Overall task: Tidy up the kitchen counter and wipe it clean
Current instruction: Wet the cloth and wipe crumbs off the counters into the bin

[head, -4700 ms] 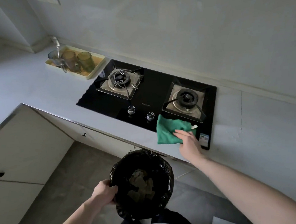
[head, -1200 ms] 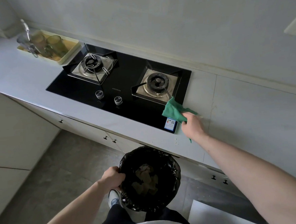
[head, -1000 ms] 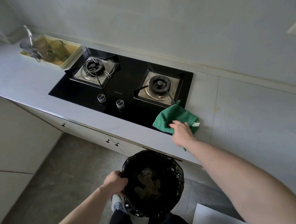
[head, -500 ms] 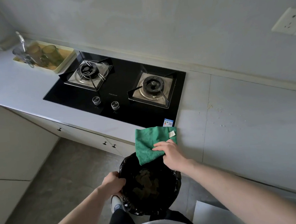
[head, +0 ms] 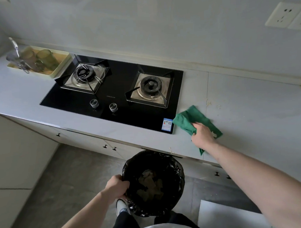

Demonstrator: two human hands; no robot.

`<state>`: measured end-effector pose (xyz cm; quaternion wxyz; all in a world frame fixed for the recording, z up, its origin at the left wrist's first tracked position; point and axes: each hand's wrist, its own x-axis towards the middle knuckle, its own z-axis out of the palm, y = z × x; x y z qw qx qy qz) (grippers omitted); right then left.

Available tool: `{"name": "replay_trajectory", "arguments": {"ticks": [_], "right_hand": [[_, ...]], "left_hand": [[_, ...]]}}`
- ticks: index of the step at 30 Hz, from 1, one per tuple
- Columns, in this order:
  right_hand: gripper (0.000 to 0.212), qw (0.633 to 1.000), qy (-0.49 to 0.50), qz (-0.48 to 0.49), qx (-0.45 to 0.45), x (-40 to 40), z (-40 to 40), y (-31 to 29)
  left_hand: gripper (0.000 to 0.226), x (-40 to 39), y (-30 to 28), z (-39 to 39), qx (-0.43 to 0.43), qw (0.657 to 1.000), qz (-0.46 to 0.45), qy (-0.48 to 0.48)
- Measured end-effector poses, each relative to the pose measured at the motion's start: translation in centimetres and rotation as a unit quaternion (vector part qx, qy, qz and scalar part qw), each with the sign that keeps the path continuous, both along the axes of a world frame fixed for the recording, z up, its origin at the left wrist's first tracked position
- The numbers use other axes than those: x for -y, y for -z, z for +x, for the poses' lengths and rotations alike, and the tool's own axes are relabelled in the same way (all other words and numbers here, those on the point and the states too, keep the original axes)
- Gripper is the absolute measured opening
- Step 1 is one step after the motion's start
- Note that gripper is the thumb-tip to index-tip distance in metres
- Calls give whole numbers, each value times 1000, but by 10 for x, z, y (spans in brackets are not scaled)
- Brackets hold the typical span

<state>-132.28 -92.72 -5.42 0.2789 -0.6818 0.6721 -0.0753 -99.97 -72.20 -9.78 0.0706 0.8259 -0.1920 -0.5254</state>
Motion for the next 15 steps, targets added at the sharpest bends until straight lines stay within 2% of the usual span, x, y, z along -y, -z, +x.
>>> {"name": "replay_trajectory", "arguments": {"ticks": [3,6,10,15], "right_hand": [[59,997,-31,49,-50,-12,13,21],[60,994,-31,55,-84,-18,23,28],[57,993,-61,40,-90,-34,32,25],[51,994,-92,51,-40,-71,53,21]], "left_hand": [[17,2,-5,-2,2,1000,1,5],[15,5,-14,-5,-10,1000,-1,3],[14,5,-16,-4,-24,1000,-4,9],[19,9,-19,0,-44,998,-8,33]]}}
